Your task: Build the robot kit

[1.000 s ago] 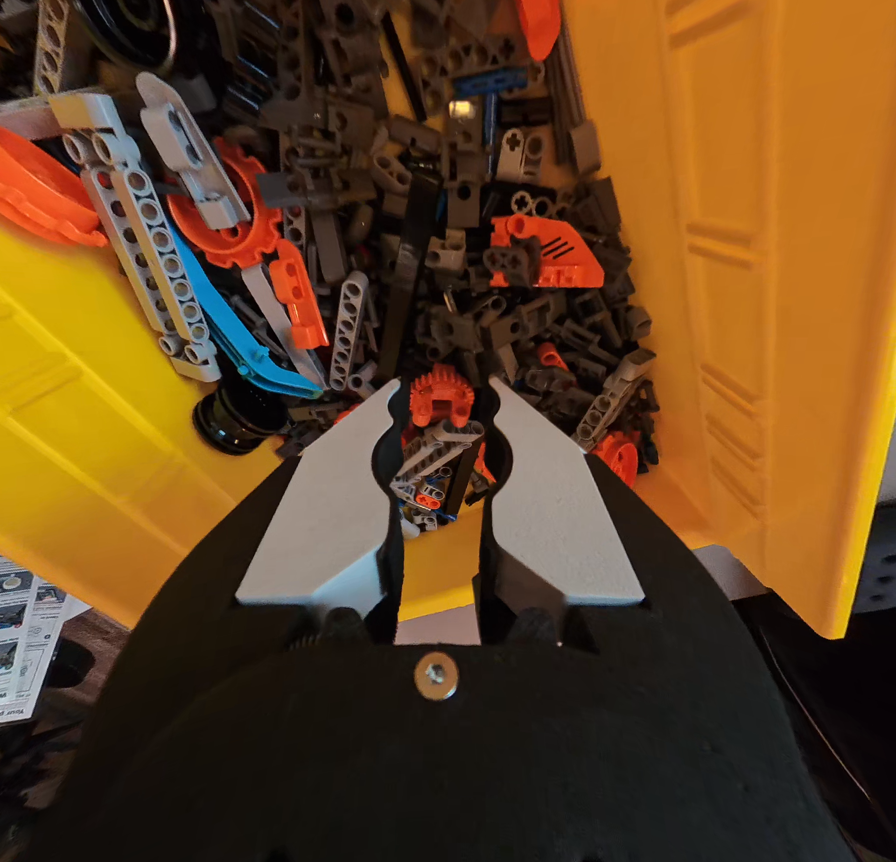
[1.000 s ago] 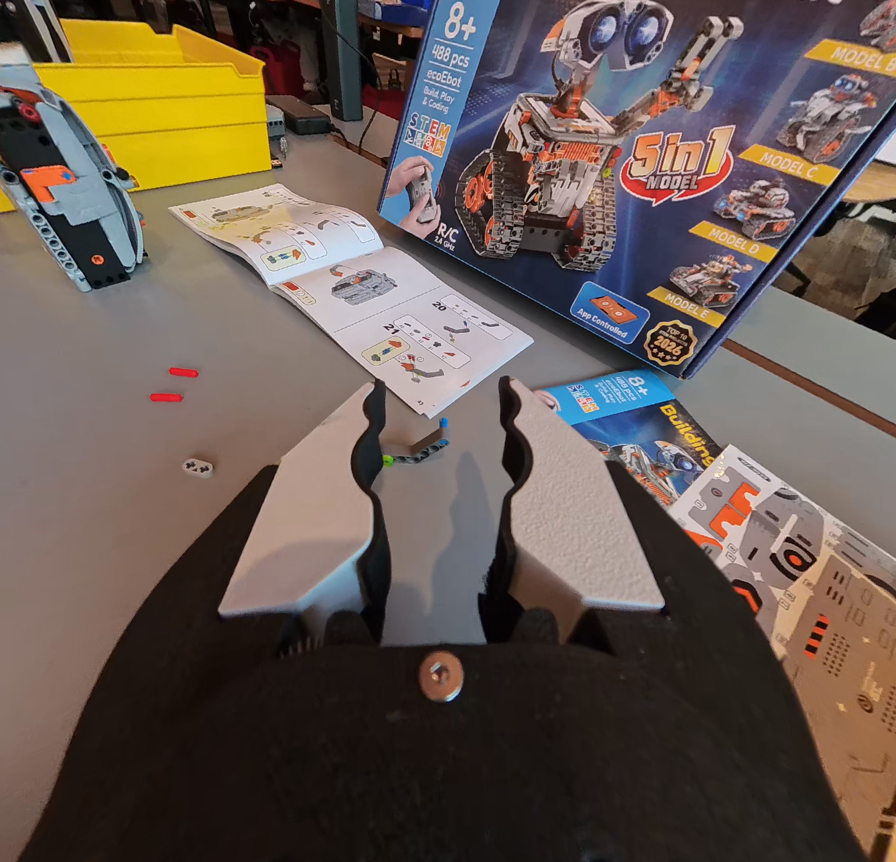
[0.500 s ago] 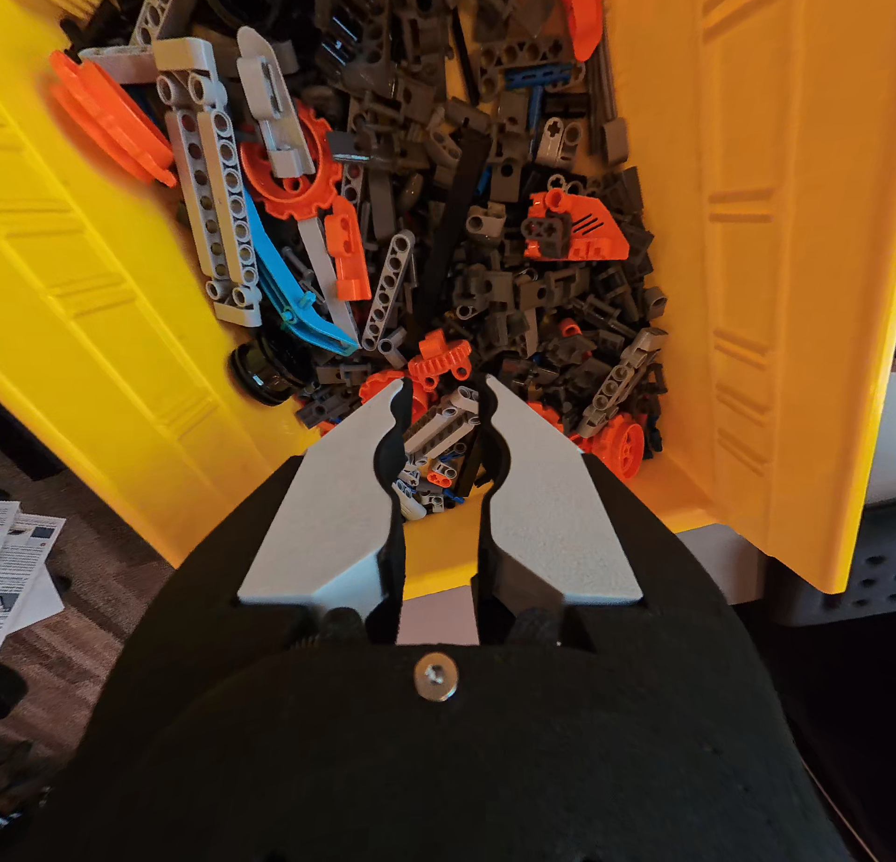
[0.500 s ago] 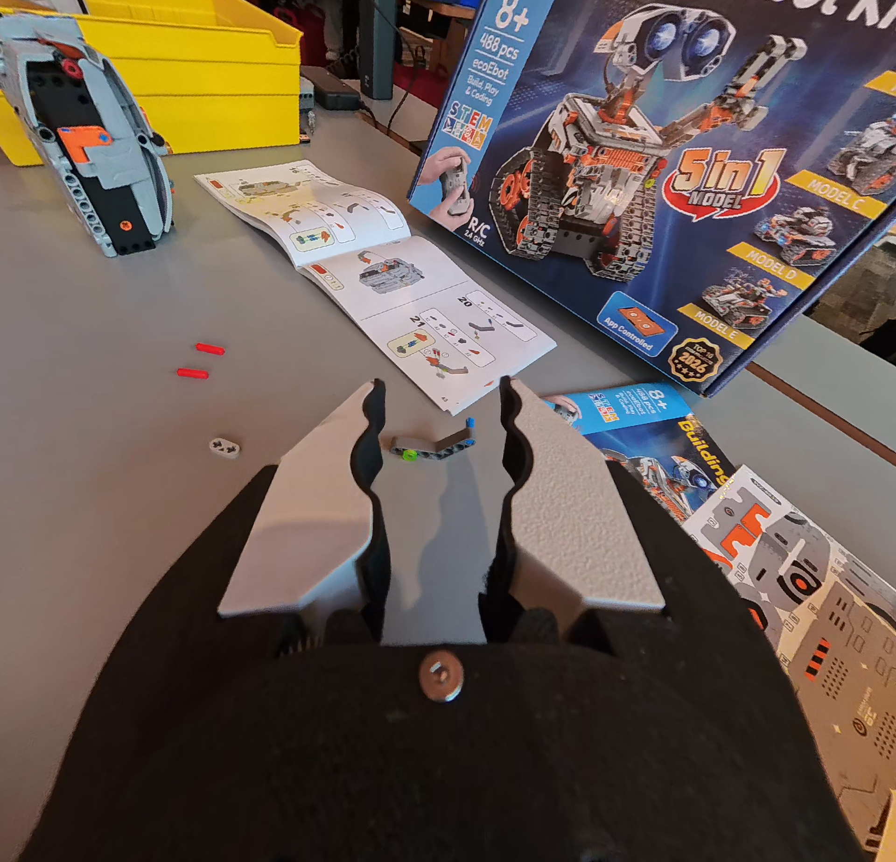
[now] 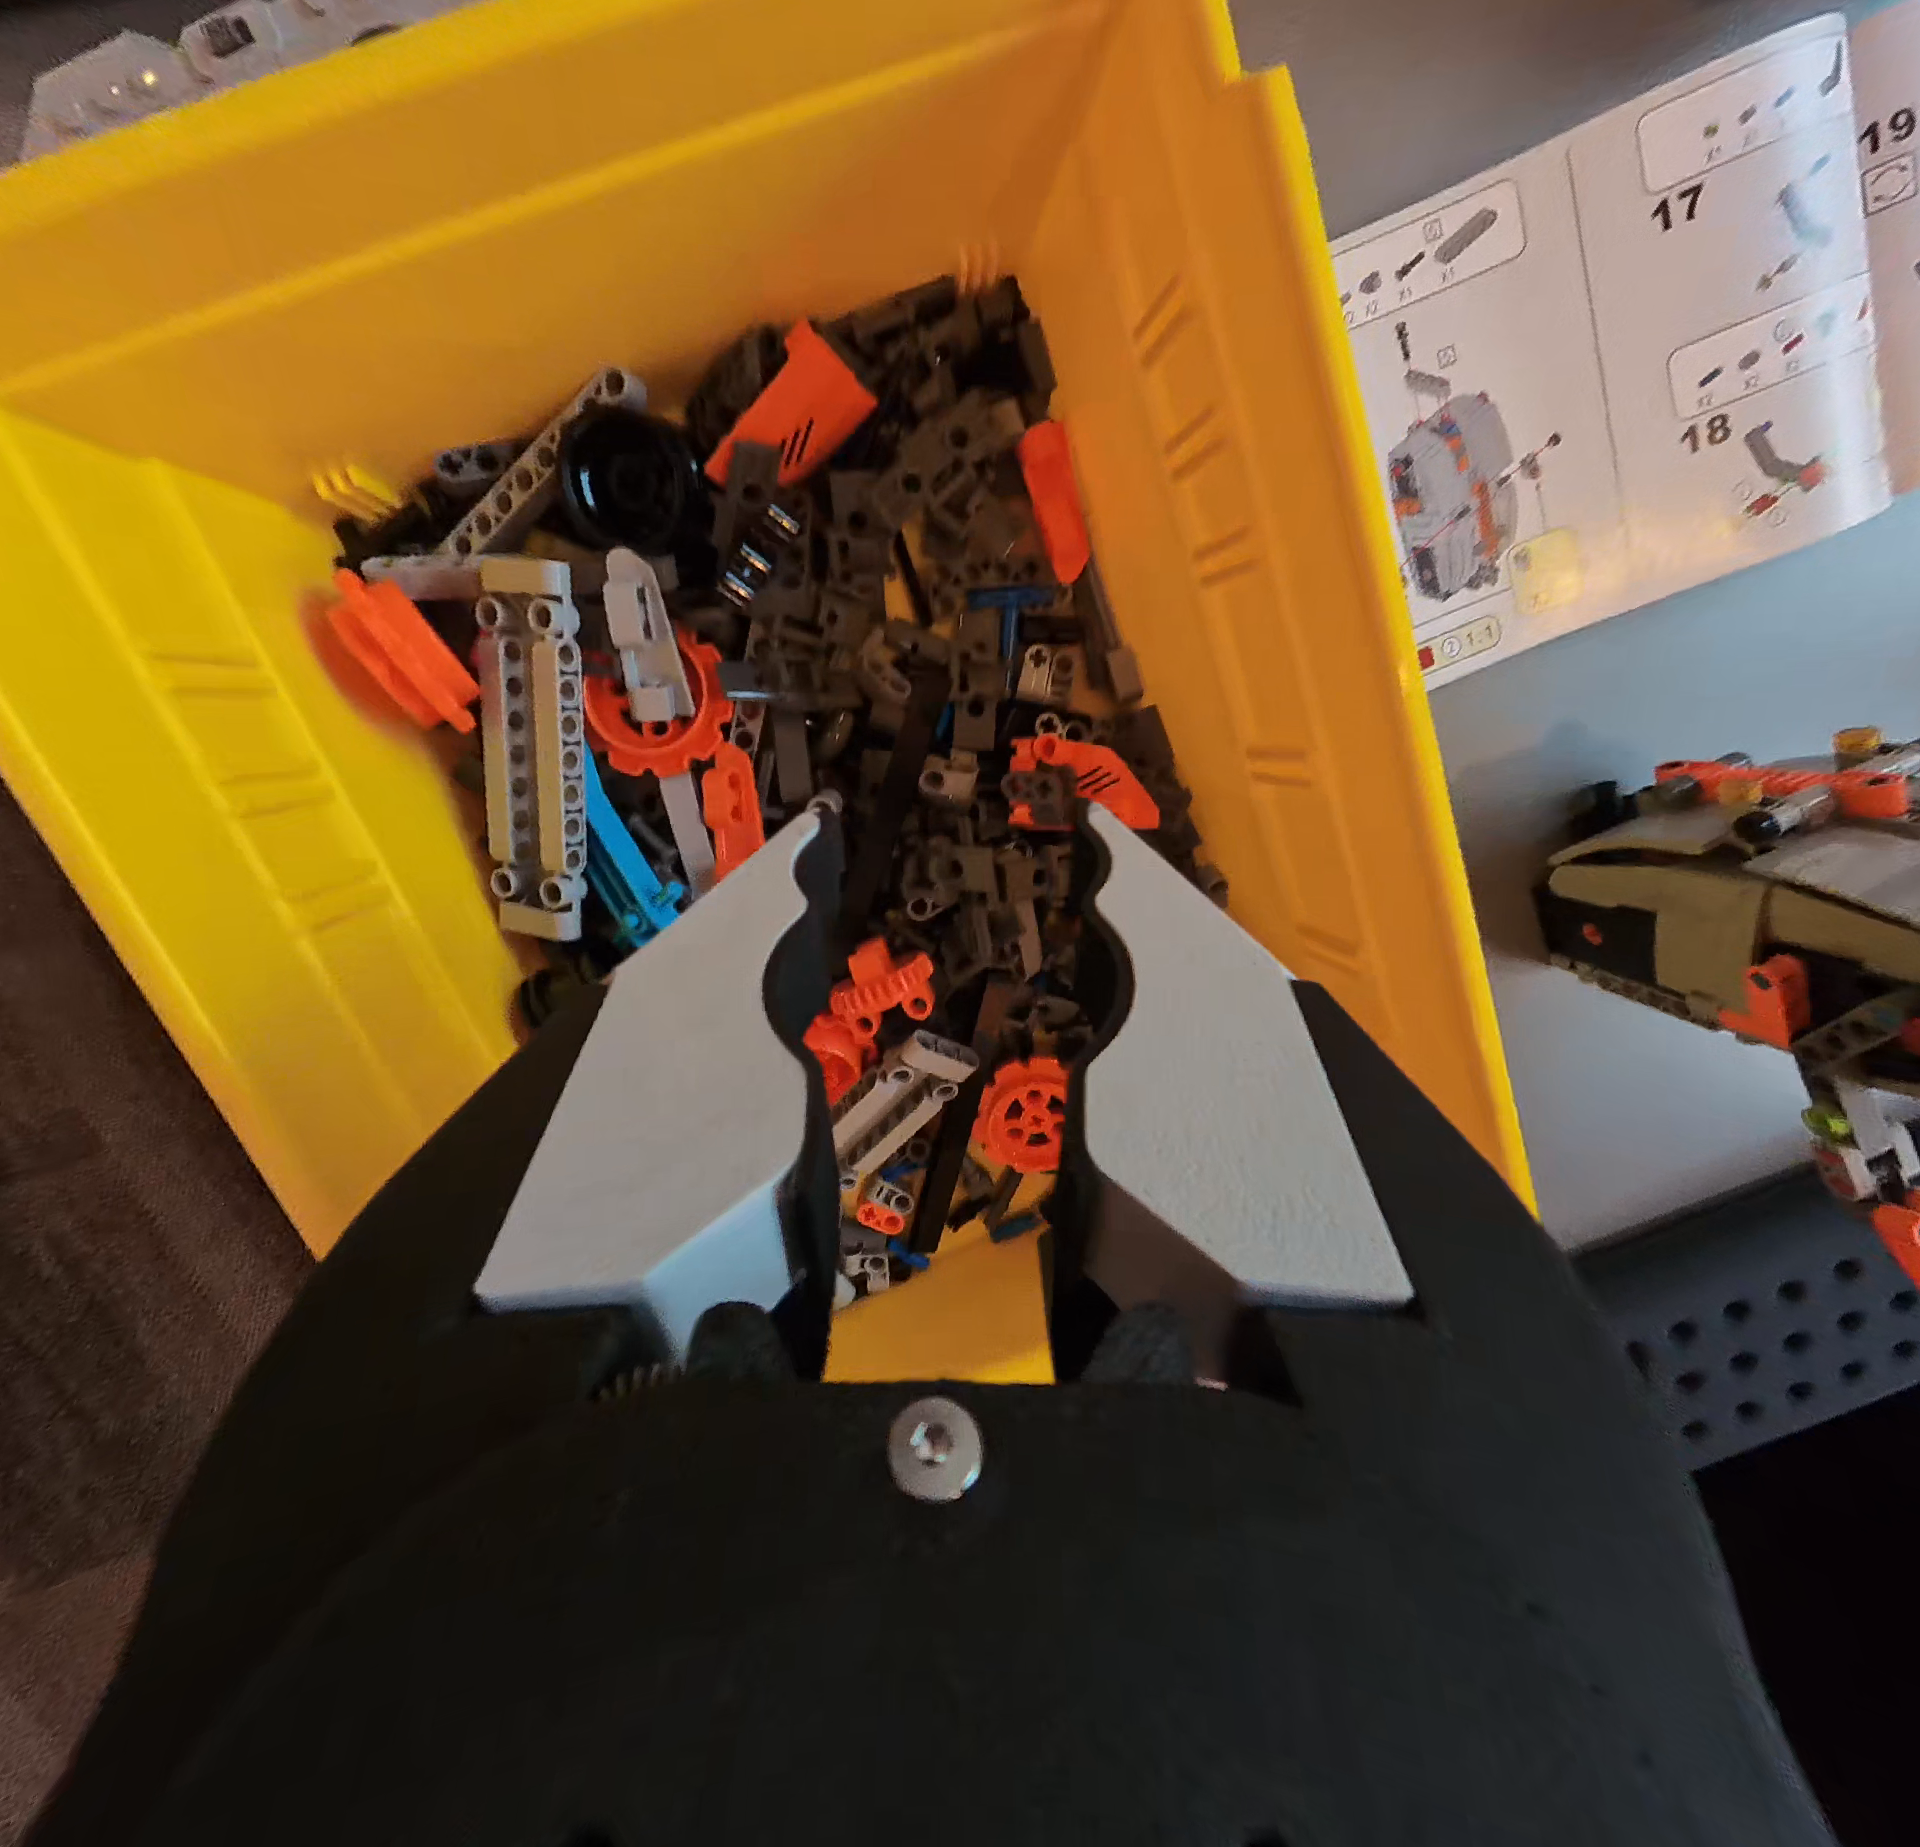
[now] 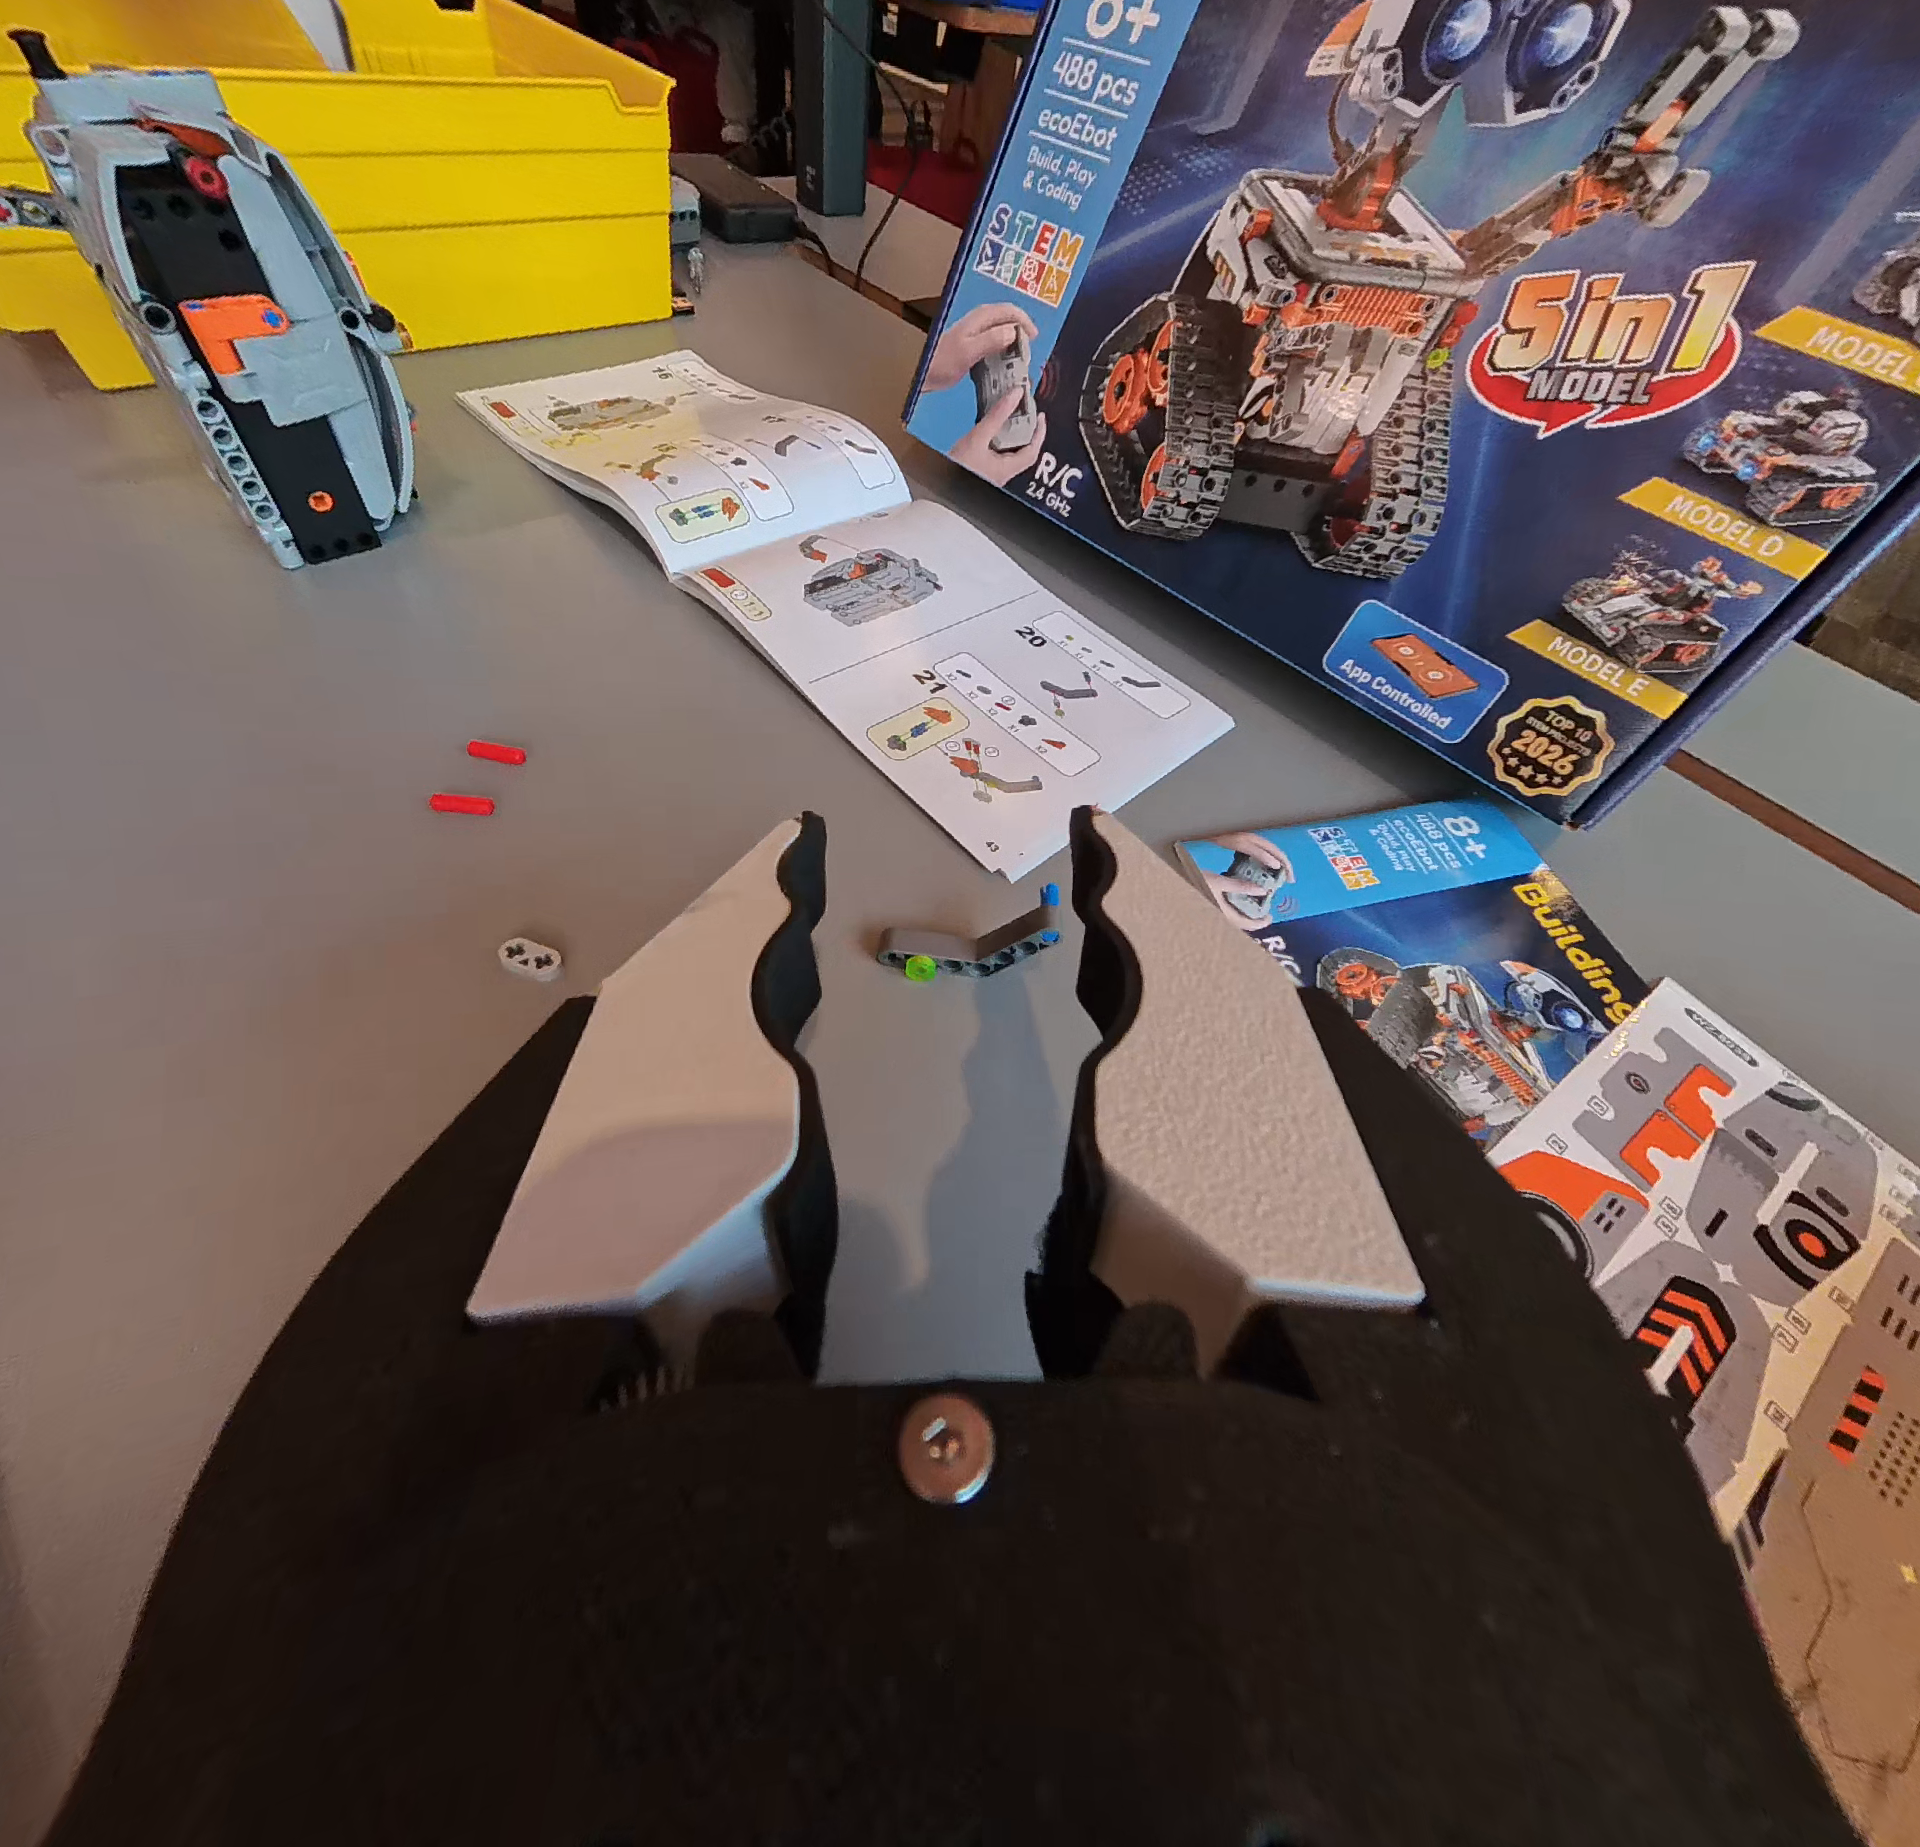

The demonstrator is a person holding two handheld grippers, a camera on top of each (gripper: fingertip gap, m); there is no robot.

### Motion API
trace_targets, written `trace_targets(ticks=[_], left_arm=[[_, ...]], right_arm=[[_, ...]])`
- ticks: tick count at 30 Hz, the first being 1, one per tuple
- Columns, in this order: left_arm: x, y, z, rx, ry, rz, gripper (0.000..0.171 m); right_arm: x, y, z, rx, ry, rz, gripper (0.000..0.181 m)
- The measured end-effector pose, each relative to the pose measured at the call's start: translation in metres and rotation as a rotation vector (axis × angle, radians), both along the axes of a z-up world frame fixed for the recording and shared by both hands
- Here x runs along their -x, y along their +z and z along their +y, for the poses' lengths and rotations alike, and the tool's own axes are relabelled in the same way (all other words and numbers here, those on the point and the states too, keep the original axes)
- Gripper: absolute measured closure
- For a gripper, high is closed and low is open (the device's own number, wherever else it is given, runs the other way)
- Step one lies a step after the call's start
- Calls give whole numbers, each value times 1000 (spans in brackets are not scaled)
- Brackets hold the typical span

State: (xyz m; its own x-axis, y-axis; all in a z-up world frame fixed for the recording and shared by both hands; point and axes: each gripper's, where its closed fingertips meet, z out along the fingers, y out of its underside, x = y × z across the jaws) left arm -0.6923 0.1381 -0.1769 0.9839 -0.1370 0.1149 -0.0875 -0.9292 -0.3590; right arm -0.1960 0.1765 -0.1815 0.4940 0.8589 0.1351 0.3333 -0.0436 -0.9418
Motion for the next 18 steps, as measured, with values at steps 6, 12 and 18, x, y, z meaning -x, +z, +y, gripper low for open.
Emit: trace_targets(ticks=[6,12,18], left_arm=[[-5,-1,14,45,-56,66,116],[4,-20,25,117,-109,164,113],[16,-51,35,175,-102,151,111]], right_arm=[[-8,13,2,-27,-27,30,134],[-16,2,14,15,-71,31,134],[-19,0,18,1,-95,13,135]])
